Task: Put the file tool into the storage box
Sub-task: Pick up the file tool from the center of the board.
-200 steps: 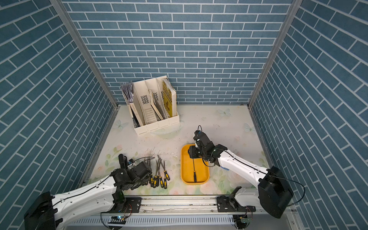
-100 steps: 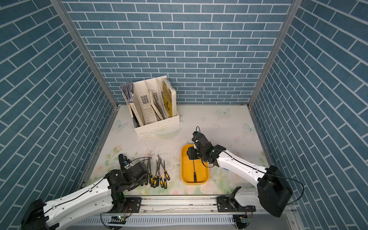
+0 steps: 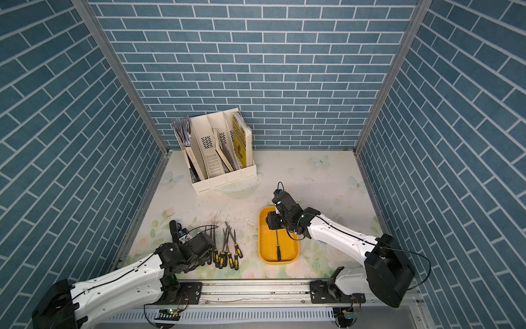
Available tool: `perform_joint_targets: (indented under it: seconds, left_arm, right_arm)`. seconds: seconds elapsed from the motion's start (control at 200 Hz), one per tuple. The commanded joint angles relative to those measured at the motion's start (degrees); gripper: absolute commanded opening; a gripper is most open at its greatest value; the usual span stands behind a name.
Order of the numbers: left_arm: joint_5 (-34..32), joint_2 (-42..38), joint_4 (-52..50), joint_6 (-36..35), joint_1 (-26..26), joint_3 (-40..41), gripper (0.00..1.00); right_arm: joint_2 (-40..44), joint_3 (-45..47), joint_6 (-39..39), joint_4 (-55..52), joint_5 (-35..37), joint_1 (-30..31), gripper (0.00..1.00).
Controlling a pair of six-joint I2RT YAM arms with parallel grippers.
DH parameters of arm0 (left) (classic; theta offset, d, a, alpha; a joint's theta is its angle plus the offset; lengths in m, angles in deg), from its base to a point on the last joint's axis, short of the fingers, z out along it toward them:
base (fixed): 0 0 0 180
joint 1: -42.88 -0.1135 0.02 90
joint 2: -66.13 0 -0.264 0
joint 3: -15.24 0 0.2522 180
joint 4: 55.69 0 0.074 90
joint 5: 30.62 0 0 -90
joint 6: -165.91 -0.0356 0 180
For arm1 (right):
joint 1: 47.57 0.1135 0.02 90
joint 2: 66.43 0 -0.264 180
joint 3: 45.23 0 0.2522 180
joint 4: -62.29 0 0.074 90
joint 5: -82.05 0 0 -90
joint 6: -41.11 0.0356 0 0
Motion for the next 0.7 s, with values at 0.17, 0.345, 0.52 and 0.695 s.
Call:
perform_joint_targets:
  seconds: [0.17, 0.345, 0.52, 0.695]
  left_arm:
    - [5.21, 0.79, 2.38, -3.23, -1.28, 3.24, 0.16]
    - [5.71, -1.42, 1.46, -4.13, -1.29, 1.25, 0.11]
    - [3.95, -3.06, -4.5, -6.57, -1.28, -6.29, 0.09]
    - [2.79, -4.17, -10.79, -10.29, -1.29, -15.14, 0.09]
  right_arm:
    - [-0.06, -1.11, -0.06, 0.52, 1.02, 0.65, 0.45]
    - [-0.19, -1.06, 0.21, 1.19, 0.51, 0.68, 0.44]
    - [-0.91, -2.99, -0.65, 1.33, 0.32, 0.68, 0.45]
    - [-3.75, -7.63, -2.4, 2.04, -2.64, 0.66, 0.45]
